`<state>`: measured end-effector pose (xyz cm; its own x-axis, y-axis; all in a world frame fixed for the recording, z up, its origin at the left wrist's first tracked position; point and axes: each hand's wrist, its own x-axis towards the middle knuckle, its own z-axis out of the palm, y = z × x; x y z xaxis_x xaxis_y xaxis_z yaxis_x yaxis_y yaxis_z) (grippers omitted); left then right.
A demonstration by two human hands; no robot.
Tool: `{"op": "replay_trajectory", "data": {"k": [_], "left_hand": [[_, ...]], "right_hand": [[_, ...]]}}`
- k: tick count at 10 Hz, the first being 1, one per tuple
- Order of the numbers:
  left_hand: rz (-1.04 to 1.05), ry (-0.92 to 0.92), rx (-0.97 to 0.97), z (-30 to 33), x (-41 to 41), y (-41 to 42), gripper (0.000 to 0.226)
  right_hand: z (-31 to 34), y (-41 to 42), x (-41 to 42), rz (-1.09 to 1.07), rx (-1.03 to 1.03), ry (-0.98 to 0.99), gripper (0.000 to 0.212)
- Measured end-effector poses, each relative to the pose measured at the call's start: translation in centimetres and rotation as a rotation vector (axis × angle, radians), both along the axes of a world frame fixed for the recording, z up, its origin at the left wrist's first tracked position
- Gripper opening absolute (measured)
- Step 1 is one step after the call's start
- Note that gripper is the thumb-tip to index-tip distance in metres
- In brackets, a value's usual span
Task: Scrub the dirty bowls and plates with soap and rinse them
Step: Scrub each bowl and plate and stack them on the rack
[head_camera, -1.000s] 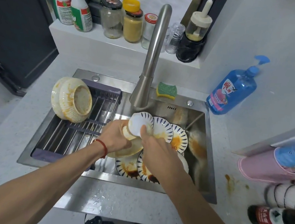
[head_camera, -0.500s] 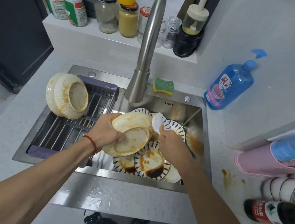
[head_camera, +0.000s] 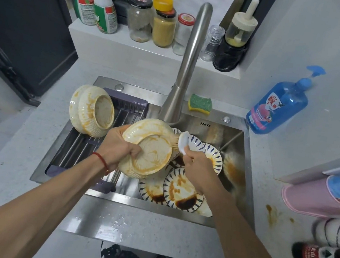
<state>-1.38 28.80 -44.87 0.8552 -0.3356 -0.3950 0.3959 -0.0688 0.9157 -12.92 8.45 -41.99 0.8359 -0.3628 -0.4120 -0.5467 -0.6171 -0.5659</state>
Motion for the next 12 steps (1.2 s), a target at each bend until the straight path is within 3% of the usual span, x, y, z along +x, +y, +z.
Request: {"op": "replay_trajectory", "data": {"k": [2, 4, 6, 10, 11, 12], "left_hand": [[0.157, 0.023, 0.038, -0.1, 2.6, 3.0, 0.059], [0.314, -0.136, 0.227, -0.3, 7.7, 5.2, 0.049], [0.283, -0.293, 0.518, -1.7, 11.7, 4.8, 0.036], [0.222, -0.340, 0.648, -5.5, 13.4, 4.3, 0.044], [0.158, -0.489, 0.760, -5.3, 13.1, 4.1, 0.054], [0.105, -0.830, 0.996, -5.9, 13.2, 5.6, 0.051]], "right_hand": [[-1.4, 2.6, 1.4, -0.006, -0.091, -0.065, 0.047], [-2.6, 3.2, -1.1, -0.005, -0.105, -0.079, 0.046], [-3.2, 3.9, -3.0, -0.054, -0.089, -0.034, 0.040], [-5.7, 1.7, -5.9, -0.122, -0.095, 0.036, 0.034], [-5.8, 1.5, -5.3, -0.136, -0.116, 0.013, 0.028], [-5.7, 1.1, -5.0, -0.145, -0.134, -0.008, 0.030]]}}
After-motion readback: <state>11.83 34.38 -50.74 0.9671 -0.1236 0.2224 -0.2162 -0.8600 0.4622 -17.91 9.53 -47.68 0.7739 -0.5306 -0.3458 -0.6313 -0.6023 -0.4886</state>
